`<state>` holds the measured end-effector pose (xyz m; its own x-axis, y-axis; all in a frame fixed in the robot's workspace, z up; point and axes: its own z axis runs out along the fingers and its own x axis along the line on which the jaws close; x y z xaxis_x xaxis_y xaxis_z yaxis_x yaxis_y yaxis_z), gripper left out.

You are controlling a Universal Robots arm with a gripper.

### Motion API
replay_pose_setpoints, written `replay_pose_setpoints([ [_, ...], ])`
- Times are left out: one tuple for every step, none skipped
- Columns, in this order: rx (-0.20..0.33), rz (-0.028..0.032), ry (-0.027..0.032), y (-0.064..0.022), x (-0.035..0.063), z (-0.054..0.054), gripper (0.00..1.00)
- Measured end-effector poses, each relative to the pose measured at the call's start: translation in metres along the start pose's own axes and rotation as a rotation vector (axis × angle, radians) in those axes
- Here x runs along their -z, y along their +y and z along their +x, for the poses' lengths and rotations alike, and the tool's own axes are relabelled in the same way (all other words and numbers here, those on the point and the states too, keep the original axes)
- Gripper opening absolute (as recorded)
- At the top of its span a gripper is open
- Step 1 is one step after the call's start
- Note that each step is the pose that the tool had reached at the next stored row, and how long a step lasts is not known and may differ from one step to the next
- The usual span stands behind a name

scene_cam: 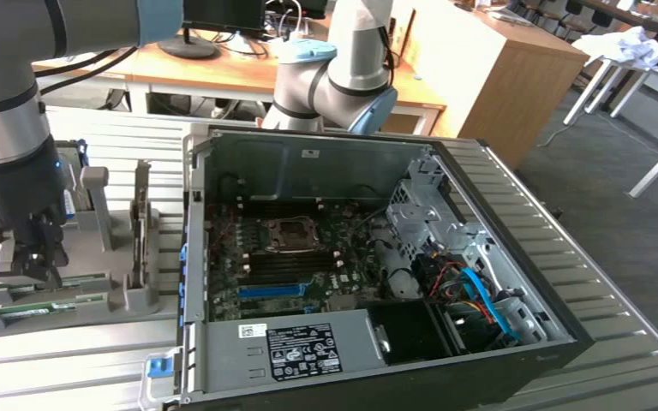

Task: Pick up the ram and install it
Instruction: 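Pick up the ram and move it above insertion slot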

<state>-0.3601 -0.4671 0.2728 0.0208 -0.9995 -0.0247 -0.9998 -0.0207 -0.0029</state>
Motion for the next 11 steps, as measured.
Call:
replay_pose_setpoints([
  [0.0,0.0,0.0,0.0002,-0.0003,0.0003,0.36],
  [0.0,0.0,0.0,0.0004,-0.0007,0.0007,0.36],
  [0.0,0.0,0.0,0.0007,-0.001,0.0011,0.36],
  [0.0,0.0,0.0,0.001,-0.0013,0.0015,0.36],
  [0.0,0.0,0.0,0.0013,-0.0016,0.0019,0.36],
  [0.001,0.0,0.0,0.0017,-0.002,0.0023,0.36],
  [0.001,0.0001,-0.0001,0.0021,-0.0024,0.0027,0.36],
  [0.001,0.0,-0.0001,0.0026,-0.0027,0.0031,0.36],
  [0.001,0.0,0.0,0.003,-0.0031,0.0035,0.36],
  [0.001,0.0,0.0,0.0035,-0.0034,0.0038,0.36],
  [0.001,0.0,0.0,0.0039,-0.0038,0.0042,0.36],
])
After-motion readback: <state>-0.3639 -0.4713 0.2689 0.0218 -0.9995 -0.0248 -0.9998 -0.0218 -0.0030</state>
